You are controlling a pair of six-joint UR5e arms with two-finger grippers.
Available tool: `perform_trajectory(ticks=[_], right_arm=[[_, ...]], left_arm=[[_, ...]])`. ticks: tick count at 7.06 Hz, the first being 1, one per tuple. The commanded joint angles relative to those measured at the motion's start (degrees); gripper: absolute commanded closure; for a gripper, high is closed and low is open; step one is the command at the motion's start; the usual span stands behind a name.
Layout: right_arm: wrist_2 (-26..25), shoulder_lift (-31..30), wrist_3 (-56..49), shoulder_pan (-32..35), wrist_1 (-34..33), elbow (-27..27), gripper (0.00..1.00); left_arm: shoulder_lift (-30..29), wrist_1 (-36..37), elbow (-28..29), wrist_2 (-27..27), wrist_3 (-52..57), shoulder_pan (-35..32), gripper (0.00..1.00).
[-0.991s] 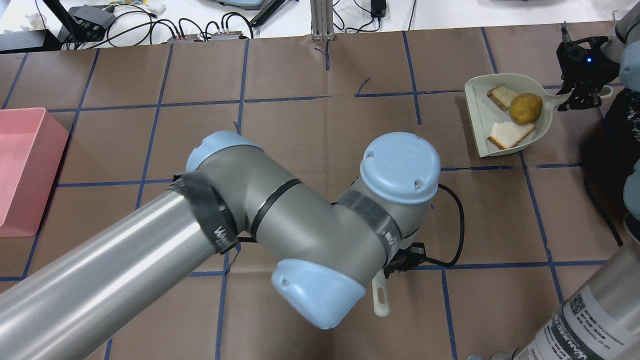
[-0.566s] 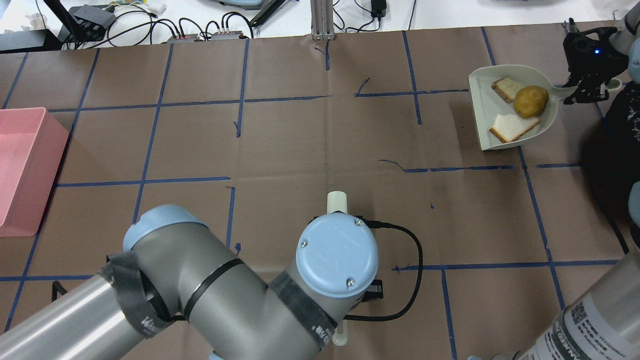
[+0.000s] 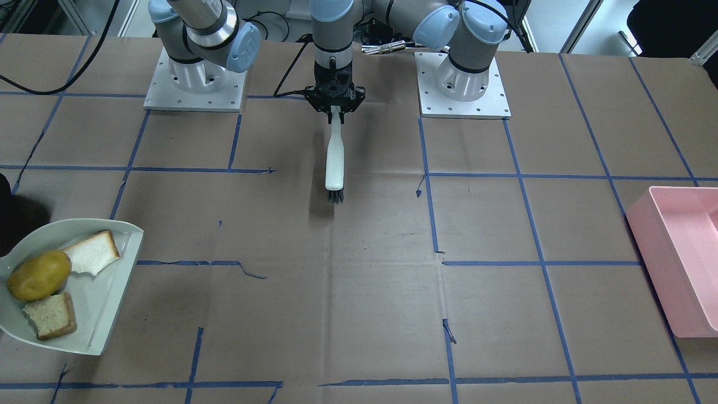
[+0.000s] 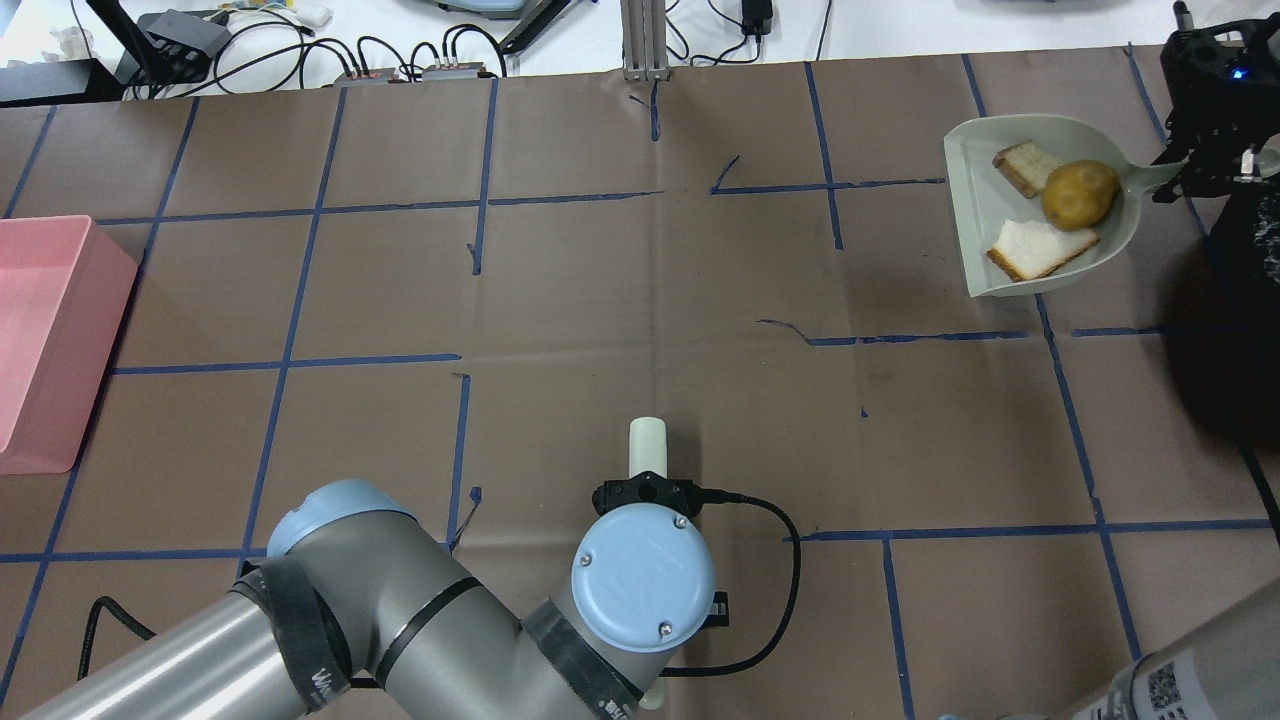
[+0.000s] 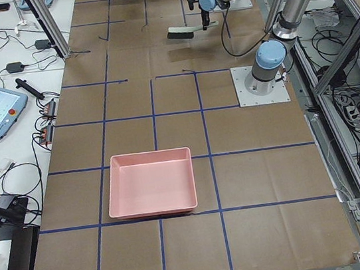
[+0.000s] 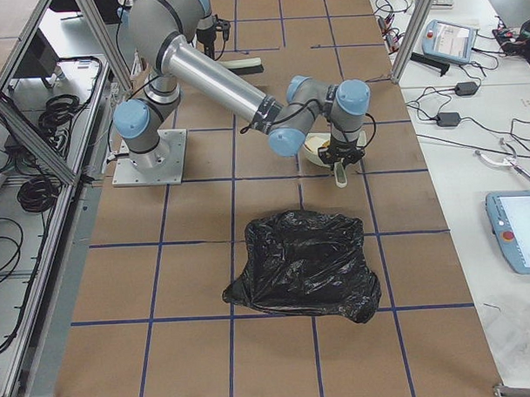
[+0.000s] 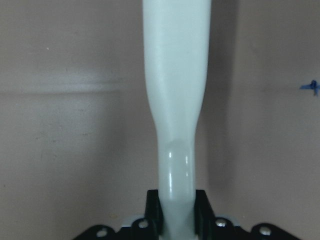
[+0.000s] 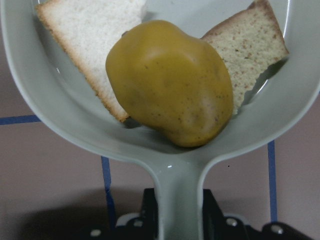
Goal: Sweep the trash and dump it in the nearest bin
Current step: 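Carry the loaded dustpan with the right gripper over the black trash bag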
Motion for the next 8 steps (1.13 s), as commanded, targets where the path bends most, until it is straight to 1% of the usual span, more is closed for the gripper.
perform_trajectory(ticks=[1, 2, 3, 6, 8], right_arm=[[-0.2, -4.3, -0.5, -0.6, 4.5, 0.1, 1.00], [-0.2, -5.3, -1.0, -1.1, 5.4, -0.2, 1.00], [0.0, -5.5, -3.0, -2.2, 6.1, -0.5, 1.00], [0.0, -5.5, -11.2, -10.3, 6.1, -1.1, 1.00], [-0.4, -5.3, -15.9, -14.5, 6.0, -3.1, 1.00]], left_arm=[[-2.2, 0.8, -0.1, -0.3, 0.0, -0.9, 1.00], [-1.9, 0.8, -0.2, -3.1, 0.0, -1.1, 1.00], [-1.7, 0.8, 0.0, -7.2, 0.1, -0.9, 1.00], [-0.6, 0.6, -0.6, -6.8, -0.3, -0.9, 1.00], [0.1, 0.6, -1.4, -6.8, -0.5, -1.0, 1.00]])
